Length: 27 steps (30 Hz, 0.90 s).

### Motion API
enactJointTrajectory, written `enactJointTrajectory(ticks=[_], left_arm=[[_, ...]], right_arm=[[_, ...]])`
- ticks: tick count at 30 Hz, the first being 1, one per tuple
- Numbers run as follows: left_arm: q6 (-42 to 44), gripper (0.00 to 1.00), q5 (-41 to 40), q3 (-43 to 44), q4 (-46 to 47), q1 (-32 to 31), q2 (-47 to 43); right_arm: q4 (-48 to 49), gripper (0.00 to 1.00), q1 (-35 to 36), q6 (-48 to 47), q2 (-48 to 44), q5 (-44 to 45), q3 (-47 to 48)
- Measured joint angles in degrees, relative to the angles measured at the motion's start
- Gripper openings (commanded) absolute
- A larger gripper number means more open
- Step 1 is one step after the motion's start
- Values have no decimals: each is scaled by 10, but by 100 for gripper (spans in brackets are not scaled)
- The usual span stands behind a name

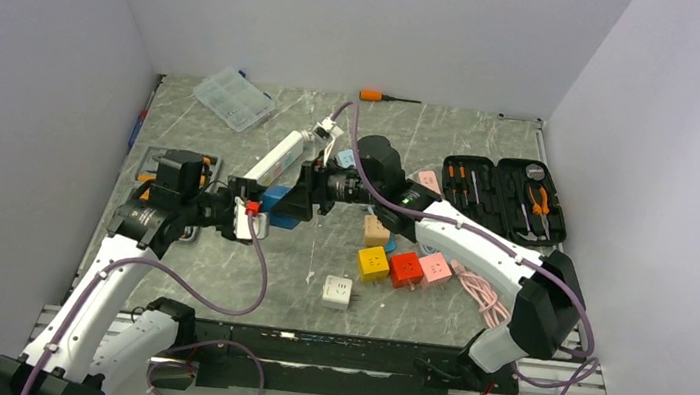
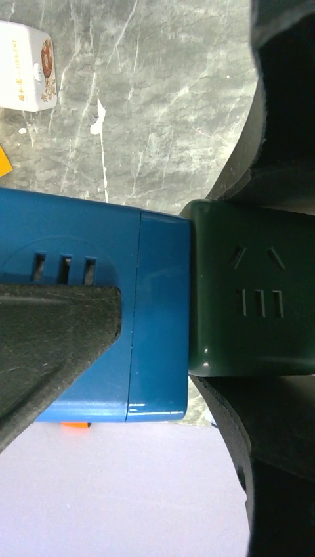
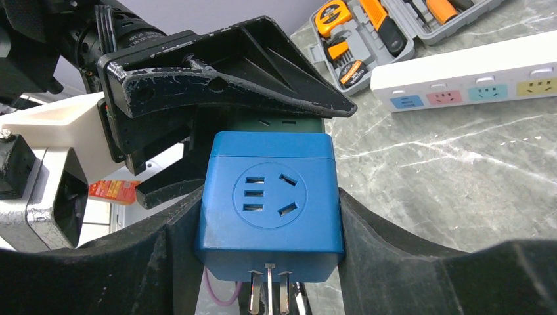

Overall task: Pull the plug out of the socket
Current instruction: Remove the plug from the socket.

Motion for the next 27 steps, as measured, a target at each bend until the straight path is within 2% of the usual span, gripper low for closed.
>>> enactJointTrajectory(ticks=[3, 9, 12, 21, 27], left_arm=[[4, 0, -4, 0, -7, 0, 0], [15, 0, -16, 1, -16, -4, 0], [17, 0, -20, 2, -18, -6, 0], [47, 0, -24, 2, -33, -8, 1], [85, 0, -24, 2, -46, -9, 1]], right_arm=[[0, 76, 0, -4, 5, -5, 1], [-13, 82, 2, -17, 25, -9, 2], [-23, 82, 1, -24, 37, -14, 5], [-8, 68, -5, -26, 58, -73, 15], [-9, 73, -9, -33, 82, -131, 33]])
